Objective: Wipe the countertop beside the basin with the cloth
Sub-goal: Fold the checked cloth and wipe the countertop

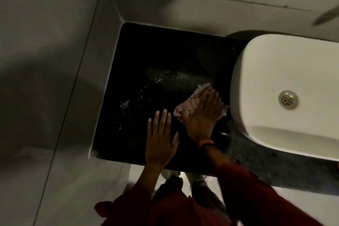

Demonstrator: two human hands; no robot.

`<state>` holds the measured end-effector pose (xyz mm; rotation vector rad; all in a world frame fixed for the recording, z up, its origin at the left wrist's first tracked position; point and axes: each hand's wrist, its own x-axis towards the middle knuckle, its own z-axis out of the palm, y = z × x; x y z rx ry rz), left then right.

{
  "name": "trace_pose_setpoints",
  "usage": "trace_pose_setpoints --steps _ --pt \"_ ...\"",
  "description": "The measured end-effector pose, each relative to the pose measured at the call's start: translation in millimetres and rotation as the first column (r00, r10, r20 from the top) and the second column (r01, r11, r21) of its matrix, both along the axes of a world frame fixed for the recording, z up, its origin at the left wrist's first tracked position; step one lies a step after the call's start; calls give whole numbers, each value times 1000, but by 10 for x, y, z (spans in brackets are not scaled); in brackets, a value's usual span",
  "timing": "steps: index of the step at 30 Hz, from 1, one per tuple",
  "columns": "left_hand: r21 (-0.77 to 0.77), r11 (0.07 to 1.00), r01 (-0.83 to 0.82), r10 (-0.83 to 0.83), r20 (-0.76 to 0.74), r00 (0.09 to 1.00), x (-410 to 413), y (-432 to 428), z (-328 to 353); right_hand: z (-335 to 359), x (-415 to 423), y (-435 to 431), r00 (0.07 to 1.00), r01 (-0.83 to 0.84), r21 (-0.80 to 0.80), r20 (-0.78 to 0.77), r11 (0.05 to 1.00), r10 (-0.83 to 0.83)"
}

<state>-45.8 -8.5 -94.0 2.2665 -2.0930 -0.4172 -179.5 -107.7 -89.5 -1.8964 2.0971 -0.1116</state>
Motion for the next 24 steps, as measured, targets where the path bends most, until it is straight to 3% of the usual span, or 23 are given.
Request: trace_pose_setpoints --steps 3,6,11,14,16,18,21,22,24 --pt "-11 1000 1 -1 7 1000 -7 19 -24 -19 64 -553 961 -275 -67 11 959 276" --pt "-10 1000 -1 2 12 1000 -1 16 -46 -11 282 -1050 857 -513 -99 -6 853 515" --pt "-41 999 2 -2 -13 1000 -5 19 -66 7 649 -1531 435 -892 -205 -134 404 891" --pt "-66 998 0 -1 -16 1000 7 28 -93 65 753 -1624 295 -950 -164 -194 265 936" --pt "-73 997 3 -4 -17 1000 14 12 -81 147 752 -1592 331 -941 -150 -210 305 920" --pt "-87 996 -1 -3 -50 999 25 19 -34 208 657 -1384 495 -861 -218 -147 460 856" --pt "-158 983 -97 56 -241 969 63 -5 101 177 340 -743 834 -520 -265 52 812 550" --pt "-204 972 -114 53 -285 957 92 -73 166 134 219 -507 900 -403 -252 64 880 431" --pt "-315 947 -67 -9 -234 972 201 -390 302 51 43 -126 963 -260 -191 16 947 268"
